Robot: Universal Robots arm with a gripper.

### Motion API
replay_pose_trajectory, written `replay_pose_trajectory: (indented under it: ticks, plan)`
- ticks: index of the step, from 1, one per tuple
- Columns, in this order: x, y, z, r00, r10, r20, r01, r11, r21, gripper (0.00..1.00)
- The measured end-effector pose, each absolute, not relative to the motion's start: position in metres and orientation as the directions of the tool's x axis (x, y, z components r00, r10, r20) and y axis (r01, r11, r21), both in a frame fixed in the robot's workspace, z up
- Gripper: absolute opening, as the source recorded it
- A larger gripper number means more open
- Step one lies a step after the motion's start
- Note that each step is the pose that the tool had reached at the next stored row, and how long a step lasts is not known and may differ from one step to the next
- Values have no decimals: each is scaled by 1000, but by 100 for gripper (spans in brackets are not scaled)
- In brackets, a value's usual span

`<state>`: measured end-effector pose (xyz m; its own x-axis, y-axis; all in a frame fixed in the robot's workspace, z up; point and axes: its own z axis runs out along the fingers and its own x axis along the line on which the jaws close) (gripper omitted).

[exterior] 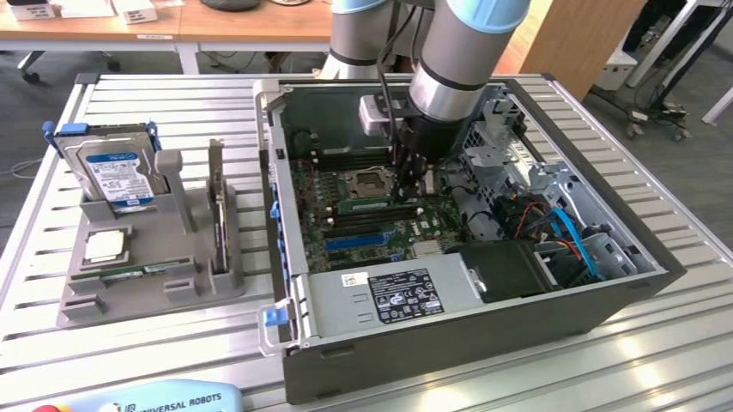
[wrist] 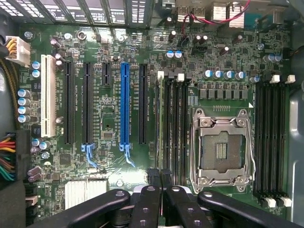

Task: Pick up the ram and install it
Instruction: 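Insert the ram into the slot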

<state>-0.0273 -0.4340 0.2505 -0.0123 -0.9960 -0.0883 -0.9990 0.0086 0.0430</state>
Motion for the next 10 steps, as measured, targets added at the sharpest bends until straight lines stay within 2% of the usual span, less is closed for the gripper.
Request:
replay_pose_trajectory:
  ticks: [10]
  plan:
    - [-27,-433,247,-12,-996,-86,-999,9,43,12]
